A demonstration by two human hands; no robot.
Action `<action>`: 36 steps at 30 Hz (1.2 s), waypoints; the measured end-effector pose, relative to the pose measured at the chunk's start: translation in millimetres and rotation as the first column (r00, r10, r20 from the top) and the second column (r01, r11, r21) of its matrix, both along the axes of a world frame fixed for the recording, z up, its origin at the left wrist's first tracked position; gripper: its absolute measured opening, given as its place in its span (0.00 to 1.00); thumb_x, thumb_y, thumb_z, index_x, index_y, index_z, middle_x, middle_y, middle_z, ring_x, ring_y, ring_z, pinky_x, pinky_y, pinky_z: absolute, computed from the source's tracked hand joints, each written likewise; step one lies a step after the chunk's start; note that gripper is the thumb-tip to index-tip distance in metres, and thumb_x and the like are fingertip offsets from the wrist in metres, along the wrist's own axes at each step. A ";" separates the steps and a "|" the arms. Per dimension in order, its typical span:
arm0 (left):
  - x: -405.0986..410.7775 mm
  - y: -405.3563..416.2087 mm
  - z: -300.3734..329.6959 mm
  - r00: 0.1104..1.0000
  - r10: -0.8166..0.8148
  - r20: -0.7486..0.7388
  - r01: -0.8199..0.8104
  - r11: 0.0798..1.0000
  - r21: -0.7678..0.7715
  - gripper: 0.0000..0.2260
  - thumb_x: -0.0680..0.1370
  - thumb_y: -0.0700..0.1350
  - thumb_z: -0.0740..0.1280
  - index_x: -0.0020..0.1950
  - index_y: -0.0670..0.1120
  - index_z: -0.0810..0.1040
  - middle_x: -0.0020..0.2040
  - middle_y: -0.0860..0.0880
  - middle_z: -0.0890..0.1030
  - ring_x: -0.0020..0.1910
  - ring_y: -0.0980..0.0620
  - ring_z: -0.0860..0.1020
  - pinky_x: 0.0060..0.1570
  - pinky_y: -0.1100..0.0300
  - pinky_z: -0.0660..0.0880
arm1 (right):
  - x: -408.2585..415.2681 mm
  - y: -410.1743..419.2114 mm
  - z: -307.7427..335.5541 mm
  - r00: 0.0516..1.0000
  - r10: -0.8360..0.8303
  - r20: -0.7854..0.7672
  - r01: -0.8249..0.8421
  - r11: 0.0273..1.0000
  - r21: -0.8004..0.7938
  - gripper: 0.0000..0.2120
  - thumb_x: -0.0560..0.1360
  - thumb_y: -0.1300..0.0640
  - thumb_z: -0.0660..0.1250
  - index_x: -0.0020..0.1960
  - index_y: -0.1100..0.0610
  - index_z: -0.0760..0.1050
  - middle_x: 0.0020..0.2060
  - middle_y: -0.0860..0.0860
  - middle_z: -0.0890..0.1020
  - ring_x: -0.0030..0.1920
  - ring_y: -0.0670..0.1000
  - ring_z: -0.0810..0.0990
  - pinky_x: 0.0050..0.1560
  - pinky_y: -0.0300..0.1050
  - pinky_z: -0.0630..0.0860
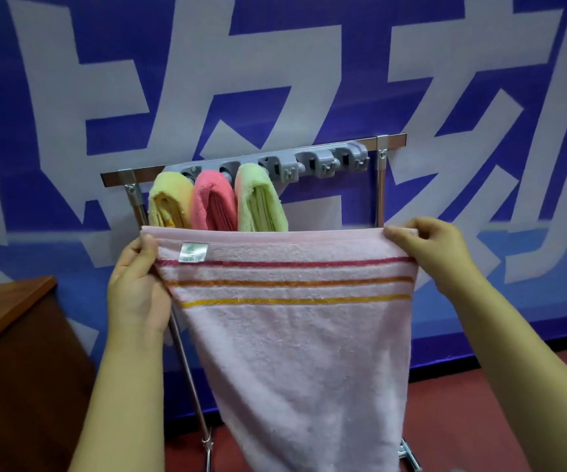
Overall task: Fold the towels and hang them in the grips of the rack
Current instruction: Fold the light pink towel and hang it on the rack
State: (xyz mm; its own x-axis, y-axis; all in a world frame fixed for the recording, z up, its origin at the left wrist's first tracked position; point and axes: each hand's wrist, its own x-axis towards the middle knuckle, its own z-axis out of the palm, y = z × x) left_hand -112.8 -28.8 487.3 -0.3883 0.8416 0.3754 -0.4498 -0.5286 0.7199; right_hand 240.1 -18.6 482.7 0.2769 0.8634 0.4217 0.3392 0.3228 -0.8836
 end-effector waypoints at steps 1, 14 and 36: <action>-2.1 -1.3 -0.3 1.000 -0.002 0.009 0.003 1.000 -0.007 0.16 0.79 0.41 0.61 0.34 0.49 0.83 0.36 0.52 0.84 0.40 0.56 0.82 0.47 0.58 0.80 | 2.2 -1.1 1.1 0.994 0.048 -0.102 -0.051 0.999 -0.020 0.12 0.70 0.50 0.72 0.36 0.58 0.76 0.31 0.51 0.76 0.34 0.50 0.74 0.37 0.45 0.73; 18.1 -4.8 -39.9 0.972 -0.168 0.166 0.227 0.857 -0.463 0.09 0.81 0.43 0.59 0.47 0.41 0.76 0.30 0.46 0.83 0.29 0.53 0.82 0.32 0.55 0.80 | -32.6 -4.4 -39.1 0.326 0.285 -0.901 -0.679 0.734 -0.013 0.12 0.58 0.63 0.75 0.40 0.66 0.82 0.37 0.61 0.84 0.37 0.56 0.85 0.33 0.56 0.82; 121.7 -69.5 -24.5 0.805 0.022 -0.593 -0.160 0.970 -0.182 0.06 0.75 0.42 0.69 0.40 0.43 0.75 0.36 0.44 0.79 0.38 0.50 0.79 0.43 0.49 0.78 | -109.7 -63.4 -20.5 0.882 0.341 -0.326 -0.373 0.927 -0.038 0.05 0.75 0.61 0.67 0.43 0.56 0.81 0.33 0.51 0.85 0.35 0.46 0.84 0.36 0.39 0.79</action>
